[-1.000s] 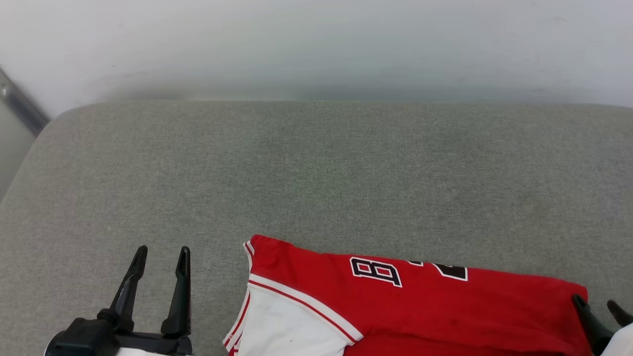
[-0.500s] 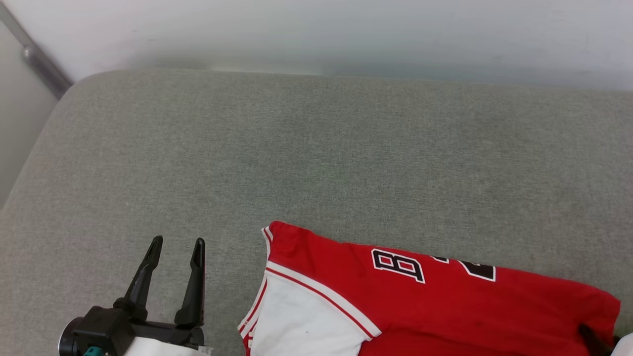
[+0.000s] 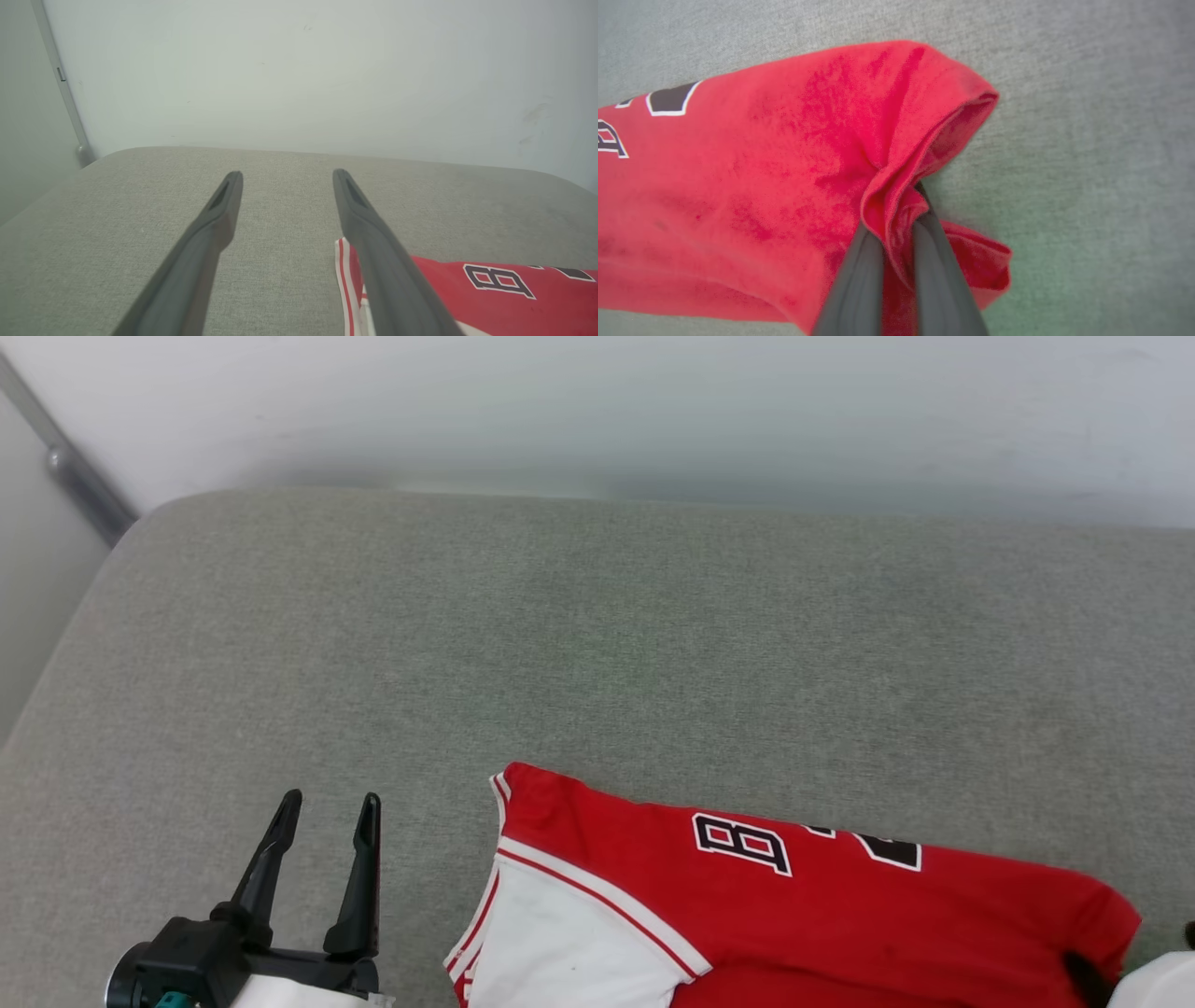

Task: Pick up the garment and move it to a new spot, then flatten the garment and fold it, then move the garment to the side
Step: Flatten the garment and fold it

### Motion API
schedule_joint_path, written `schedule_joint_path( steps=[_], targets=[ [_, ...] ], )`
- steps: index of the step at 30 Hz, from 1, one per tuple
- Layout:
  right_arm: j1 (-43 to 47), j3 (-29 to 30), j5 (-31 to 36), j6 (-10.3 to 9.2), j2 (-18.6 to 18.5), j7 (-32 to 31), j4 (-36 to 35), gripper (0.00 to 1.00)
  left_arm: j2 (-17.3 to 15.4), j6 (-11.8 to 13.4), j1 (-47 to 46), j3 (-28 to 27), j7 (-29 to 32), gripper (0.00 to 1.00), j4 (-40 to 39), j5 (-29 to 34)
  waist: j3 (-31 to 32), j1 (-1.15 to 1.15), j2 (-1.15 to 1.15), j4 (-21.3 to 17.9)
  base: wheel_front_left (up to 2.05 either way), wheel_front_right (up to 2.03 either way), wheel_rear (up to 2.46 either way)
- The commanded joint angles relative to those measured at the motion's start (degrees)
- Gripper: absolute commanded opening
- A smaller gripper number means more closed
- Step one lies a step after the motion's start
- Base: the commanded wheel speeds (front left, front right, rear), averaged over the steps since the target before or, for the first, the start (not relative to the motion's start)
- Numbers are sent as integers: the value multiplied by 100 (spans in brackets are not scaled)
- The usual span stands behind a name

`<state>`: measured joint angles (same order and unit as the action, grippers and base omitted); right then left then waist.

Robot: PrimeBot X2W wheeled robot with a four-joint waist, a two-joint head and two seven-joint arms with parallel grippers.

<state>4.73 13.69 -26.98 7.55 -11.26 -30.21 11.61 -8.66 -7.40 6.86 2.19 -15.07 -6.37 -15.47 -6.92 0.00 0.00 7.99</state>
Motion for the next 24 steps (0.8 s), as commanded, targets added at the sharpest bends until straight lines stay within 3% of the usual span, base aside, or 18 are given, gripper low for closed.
schedule_joint_path(
  steps=[1, 11, 17, 24],
  targets=[
    [8, 95, 64, -13, -83, 68, 93, 0, -20, -4, 43, 1, -12, 100, -1, -15, 49, 0, 0, -61, 0, 0, 0],
    [-302, 1139, 822, -11, -597, 402, 269, 0, -37, -5, 66, 47, -12, 100, 11, -16, 110, 0, 0, -279, 0, 0, 0],
    [-238, 874, 757, -9, -516, 262, -63, 0, -25, -5, 111, 30, -12, 100, 52, -15, 201, 0, 0, -359, 0, 0, 0],
    [179, -7, 467, -8, -285, -358, -1078, 0, 25, -5, 168, 73, -12, 100, 67, 6, 322, 0, 0, -391, 0, 0, 0]
  ],
)
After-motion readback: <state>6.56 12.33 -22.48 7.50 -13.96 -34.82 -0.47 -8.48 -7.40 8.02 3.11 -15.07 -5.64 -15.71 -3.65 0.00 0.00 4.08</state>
